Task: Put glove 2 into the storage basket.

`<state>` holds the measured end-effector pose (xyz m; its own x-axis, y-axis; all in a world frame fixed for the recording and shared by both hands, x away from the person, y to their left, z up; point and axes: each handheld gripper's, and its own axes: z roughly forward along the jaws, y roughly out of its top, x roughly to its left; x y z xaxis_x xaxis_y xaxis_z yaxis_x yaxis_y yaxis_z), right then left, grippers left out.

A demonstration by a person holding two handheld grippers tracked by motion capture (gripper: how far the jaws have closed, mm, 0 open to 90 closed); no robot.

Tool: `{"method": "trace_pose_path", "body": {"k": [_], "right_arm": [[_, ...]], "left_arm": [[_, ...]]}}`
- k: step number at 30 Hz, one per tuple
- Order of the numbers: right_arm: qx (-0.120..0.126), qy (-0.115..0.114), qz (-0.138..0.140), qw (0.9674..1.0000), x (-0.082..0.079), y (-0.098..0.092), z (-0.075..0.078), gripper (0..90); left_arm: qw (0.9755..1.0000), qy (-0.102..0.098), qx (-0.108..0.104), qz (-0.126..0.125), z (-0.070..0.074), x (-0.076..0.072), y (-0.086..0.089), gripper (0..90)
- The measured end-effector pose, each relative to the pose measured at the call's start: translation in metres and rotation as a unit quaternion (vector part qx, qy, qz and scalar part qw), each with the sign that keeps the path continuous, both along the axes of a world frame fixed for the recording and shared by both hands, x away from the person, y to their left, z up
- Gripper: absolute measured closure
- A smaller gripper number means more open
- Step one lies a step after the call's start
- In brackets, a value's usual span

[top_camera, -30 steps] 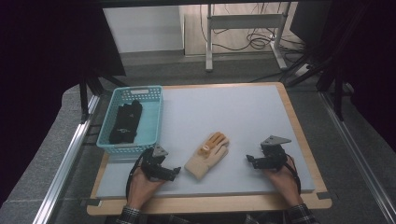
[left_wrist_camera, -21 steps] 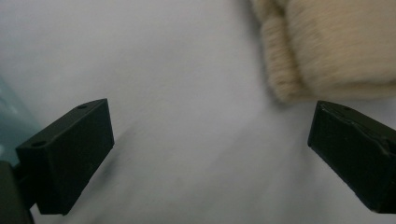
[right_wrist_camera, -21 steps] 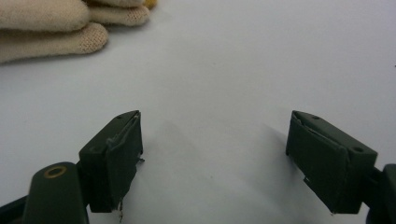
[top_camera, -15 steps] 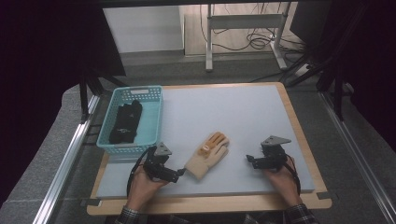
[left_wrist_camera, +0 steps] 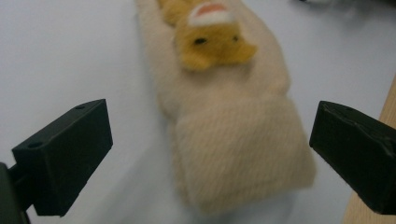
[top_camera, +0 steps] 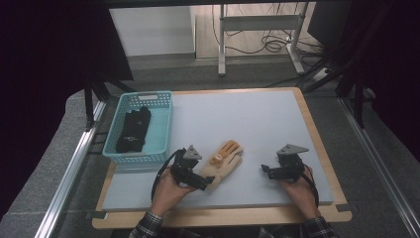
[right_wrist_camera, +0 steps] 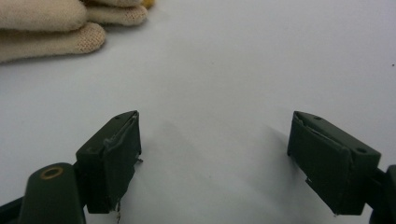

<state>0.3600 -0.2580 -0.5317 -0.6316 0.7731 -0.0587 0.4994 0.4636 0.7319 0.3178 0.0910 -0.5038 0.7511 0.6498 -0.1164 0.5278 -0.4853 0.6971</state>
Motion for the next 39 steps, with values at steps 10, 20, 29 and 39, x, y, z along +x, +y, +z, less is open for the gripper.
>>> {"method": "trace_pose_path", "body": {"k": [10,20,29,39], "right_arm": [[0.002,0.001,-0.001,1.0,0.0,0.0,0.0,17.1],[0.001,0.001,0.0,1.0,0.0,0.0,0.0,17.1],[0.001,0.0,0.0,1.0,0.0,0.0,0.0,17.1],[0.001,0.0,0.0,1.0,0.0,0.0,0.0,17.1]], "left_arm": [[0.9991,0.024,0.036,-0.002,-0.012,0.025,-0.041,0.0],[0.9954,0.03,0.089,0.018,-0.024,0.036,-0.061,5.8],[0.9955,0.031,0.088,0.013,-0.017,0.03,-0.056,42.1],[0.9963,0.041,0.074,0.014,-0.007,0.032,-0.048,56.3]]}}
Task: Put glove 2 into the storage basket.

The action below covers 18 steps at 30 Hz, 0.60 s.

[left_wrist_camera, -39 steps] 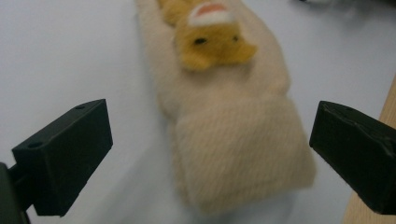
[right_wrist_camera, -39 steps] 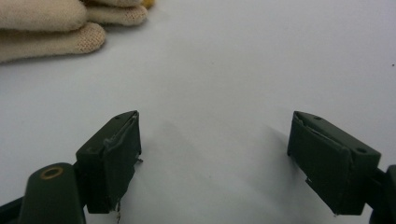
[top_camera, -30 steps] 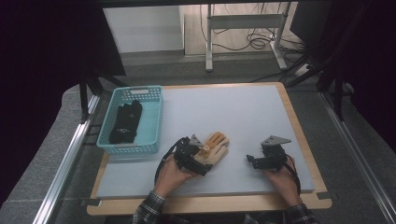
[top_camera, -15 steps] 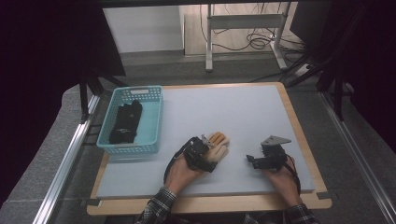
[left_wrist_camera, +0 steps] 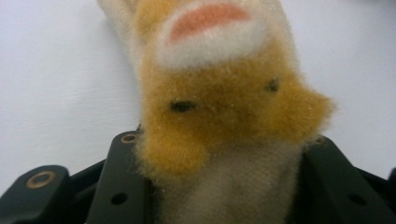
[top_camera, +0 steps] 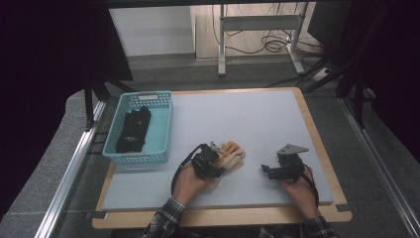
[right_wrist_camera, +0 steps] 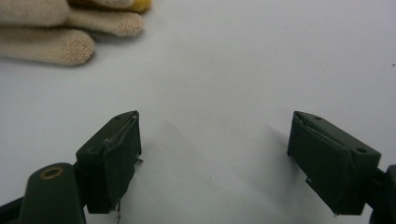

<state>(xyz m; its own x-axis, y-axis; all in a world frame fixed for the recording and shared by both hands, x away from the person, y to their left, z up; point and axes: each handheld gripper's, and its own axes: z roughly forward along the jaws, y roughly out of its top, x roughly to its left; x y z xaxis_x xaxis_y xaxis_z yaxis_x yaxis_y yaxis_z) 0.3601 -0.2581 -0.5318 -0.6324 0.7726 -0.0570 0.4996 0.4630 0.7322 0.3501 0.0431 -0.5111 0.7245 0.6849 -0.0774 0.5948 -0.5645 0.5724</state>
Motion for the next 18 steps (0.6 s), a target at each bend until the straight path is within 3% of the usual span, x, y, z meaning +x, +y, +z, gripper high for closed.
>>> {"method": "trace_pose_path", "body": {"k": [12,18], "right_arm": [[0.0,0.0,0.0,1.0,0.0,0.0,0.0,17.1],[0.001,0.001,-0.001,1.0,0.0,0.0,0.0,17.1]], "left_arm": [[0.9986,-0.025,-0.014,0.045,0.045,0.016,0.039,56.2],[0.9958,-0.04,-0.014,0.08,0.075,0.026,0.068,56.1]]}}
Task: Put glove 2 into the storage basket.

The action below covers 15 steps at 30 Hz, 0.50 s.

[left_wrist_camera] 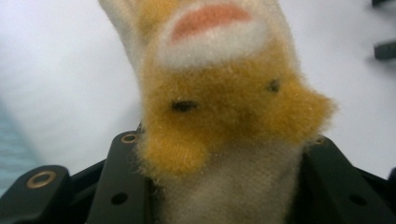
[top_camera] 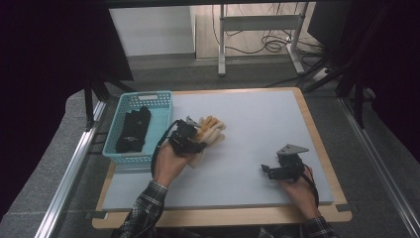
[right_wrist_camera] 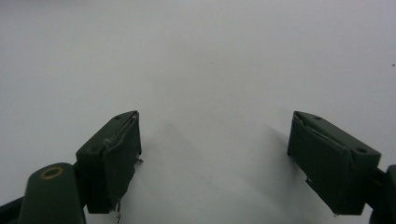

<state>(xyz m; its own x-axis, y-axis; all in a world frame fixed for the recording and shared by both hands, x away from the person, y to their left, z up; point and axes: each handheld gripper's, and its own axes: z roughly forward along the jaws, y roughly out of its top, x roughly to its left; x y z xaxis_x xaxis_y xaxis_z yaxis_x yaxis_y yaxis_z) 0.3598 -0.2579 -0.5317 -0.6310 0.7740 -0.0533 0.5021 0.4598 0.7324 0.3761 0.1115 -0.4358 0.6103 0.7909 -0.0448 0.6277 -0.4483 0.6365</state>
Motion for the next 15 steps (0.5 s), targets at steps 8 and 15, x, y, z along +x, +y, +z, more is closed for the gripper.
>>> {"method": "trace_pose_path", "body": {"k": [8,15], "right_arm": [[0.0,-0.001,0.0,1.0,0.0,0.0,0.0,17.1],[0.0,-0.001,0.0,1.0,0.0,0.0,0.0,17.1]], "left_arm": [[0.9977,-0.007,-0.007,0.067,0.026,0.016,0.05,55.9],[0.9917,-0.012,-0.008,0.128,0.035,0.025,0.096,55.7]]}}
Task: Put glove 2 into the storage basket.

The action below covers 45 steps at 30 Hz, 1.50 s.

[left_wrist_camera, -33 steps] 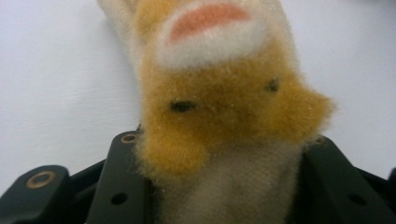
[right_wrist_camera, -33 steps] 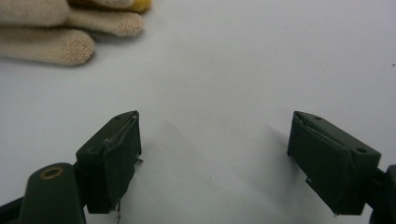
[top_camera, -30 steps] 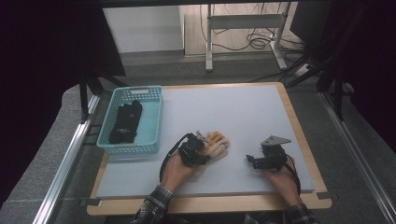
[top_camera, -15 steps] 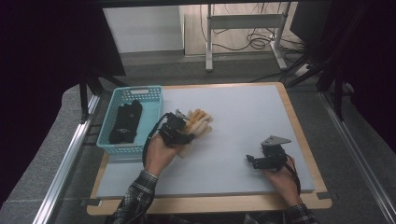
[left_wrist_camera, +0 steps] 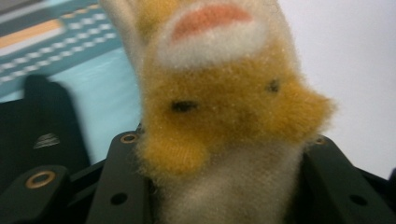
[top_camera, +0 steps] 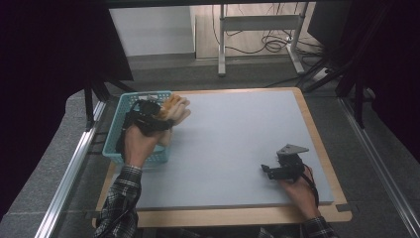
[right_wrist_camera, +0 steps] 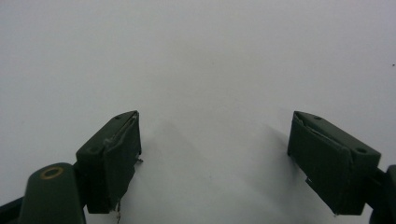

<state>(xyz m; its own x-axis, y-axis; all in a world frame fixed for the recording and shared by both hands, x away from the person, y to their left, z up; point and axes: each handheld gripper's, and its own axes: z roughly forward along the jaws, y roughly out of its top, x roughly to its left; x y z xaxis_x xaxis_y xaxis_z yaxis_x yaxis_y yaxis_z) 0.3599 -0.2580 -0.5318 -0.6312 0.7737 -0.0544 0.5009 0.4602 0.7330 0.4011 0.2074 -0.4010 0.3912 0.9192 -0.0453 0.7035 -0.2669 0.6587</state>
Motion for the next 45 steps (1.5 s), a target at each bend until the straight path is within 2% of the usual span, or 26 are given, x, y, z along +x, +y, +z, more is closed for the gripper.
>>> {"method": "trace_pose_path", "body": {"k": [4,8,14,18,22,25,29,30,32,33,34,35,36,37,38,39,41,43,45], "right_arm": [[0.0,0.0,0.0,1.0,0.0,0.0,0.0,17.1],[0.0,0.0,0.0,1.0,0.0,0.0,0.0,17.1],[0.001,0.0,0.0,1.0,0.0,0.0,0.0,17.0],[-0.001,0.0,0.001,1.0,0.0,0.0,0.0,17.0],[-0.001,0.001,0.001,1.0,0.0,0.0,0.0,17.0],[0.0,0.001,0.0,1.0,0.0,0.0,0.0,17.1],[-0.001,0.001,0.001,1.0,0.0,0.0,0.0,17.0],[-0.001,0.001,0.001,1.0,0.0,0.0,0.0,17.0],[0.0,0.001,0.0,1.0,0.0,0.0,0.0,17.0],[-0.001,0.001,0.001,1.0,0.0,0.0,0.0,17.0],[-0.001,0.001,0.001,1.0,0.0,0.0,0.0,17.0],[-0.001,0.001,0.001,1.0,0.0,0.0,0.0,17.0],[-0.001,0.001,0.001,1.0,0.0,0.0,0.0,17.0],[-0.001,0.001,0.001,1.0,0.0,0.0,0.0,17.0],[-0.001,0.001,0.001,1.0,0.0,0.0,0.0,17.0],[-0.001,0.001,0.001,1.0,0.0,0.0,0.0,17.0],[-0.001,0.001,0.001,1.0,0.0,0.0,0.0,17.0],[-0.002,0.0,0.001,1.0,0.0,0.0,0.0,17.0],[-0.001,0.0,0.001,1.0,0.0,0.0,0.0,17.0]], "left_arm": [[0.9993,0.0,0.001,0.037,0.0,0.006,0.025,55.6],[0.9973,0.014,0.003,0.072,-0.008,0.016,0.043,55.4],[0.9938,0.041,0.01,0.103,-0.031,0.035,0.057,55.1],[0.9899,0.068,0.011,0.123,-0.051,0.049,0.064,54.7],[0.9883,0.09,0.01,0.122,-0.069,0.06,0.062,54.4],[0.9883,0.109,0.013,0.106,-0.079,0.066,0.051,54.1],[0.9875,0.13,0.004,0.089,-0.089,0.074,0.037,53.4],[0.9867,0.138,0.003,0.086,-0.092,0.076,0.034,52.8],[0.9835,0.162,0.004,0.08,-0.098,0.08,0.03,49.3],[0.9818,0.173,0.006,0.077,-0.101,0.082,0.029,46.1],[0.9798,0.183,0.004,0.08,-0.103,0.083,0.03,37.4],[0.9798,0.182,-0.002,0.084,-0.102,0.082,0.032,33.9],[0.9802,0.179,-0.008,0.084,-0.1,0.082,0.034,24.4],[0.9805,0.178,-0.008,0.083,-0.098,0.08,0.035,16.6],[0.9817,0.173,-0.005,0.08,-0.093,0.078,0.036,13.0],[0.9832,0.167,-0.006,0.074,-0.088,0.076,0.038,11.6],[0.986,0.151,-0.021,0.068,-0.075,0.071,0.042,9.4],[0.9894,0.13,-0.02,0.063,-0.061,0.066,0.046,9.9],[0.9919,0.105,-0.019,0.069,-0.049,0.061,0.052,17.3]]}}
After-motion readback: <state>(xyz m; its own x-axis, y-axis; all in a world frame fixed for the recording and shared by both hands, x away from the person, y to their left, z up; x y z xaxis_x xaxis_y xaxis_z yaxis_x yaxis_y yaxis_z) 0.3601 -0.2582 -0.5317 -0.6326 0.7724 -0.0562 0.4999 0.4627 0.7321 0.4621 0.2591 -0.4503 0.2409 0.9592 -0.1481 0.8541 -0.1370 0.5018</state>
